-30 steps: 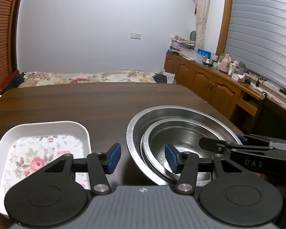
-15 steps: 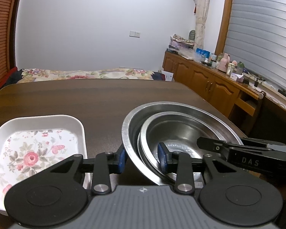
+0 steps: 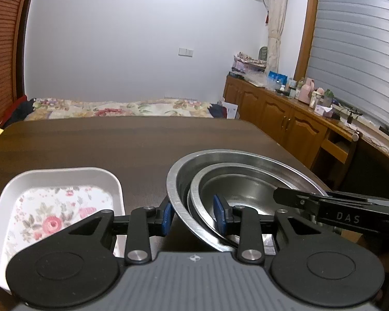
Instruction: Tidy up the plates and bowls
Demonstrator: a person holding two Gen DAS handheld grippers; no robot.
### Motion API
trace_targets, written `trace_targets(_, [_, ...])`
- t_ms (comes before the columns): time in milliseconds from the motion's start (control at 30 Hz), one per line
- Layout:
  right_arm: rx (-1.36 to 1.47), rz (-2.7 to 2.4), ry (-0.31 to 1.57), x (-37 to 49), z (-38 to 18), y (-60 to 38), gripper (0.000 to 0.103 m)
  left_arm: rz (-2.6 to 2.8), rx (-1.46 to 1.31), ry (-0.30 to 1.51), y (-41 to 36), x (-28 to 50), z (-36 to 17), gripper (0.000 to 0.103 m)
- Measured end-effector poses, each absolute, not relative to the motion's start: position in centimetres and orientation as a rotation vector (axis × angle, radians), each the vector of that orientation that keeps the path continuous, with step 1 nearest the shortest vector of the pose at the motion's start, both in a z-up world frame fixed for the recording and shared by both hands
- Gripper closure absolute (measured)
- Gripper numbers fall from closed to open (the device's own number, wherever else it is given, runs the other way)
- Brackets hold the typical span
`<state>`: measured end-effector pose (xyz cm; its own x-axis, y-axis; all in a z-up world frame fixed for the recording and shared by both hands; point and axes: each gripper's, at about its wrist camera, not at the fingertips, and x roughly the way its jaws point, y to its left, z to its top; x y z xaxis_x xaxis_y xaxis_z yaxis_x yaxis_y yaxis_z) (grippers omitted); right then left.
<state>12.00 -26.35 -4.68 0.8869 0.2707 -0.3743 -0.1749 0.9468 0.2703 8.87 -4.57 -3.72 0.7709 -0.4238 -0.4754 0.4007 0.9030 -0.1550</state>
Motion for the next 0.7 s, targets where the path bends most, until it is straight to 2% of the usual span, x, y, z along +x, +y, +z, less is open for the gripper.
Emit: trace_targets(700, [0.216, 0.257, 0.289, 11.8, -0.1, -25.7, 0.071, -0.453, -0.001, 0.400, -2.9, 8.9, 2.1, 0.069])
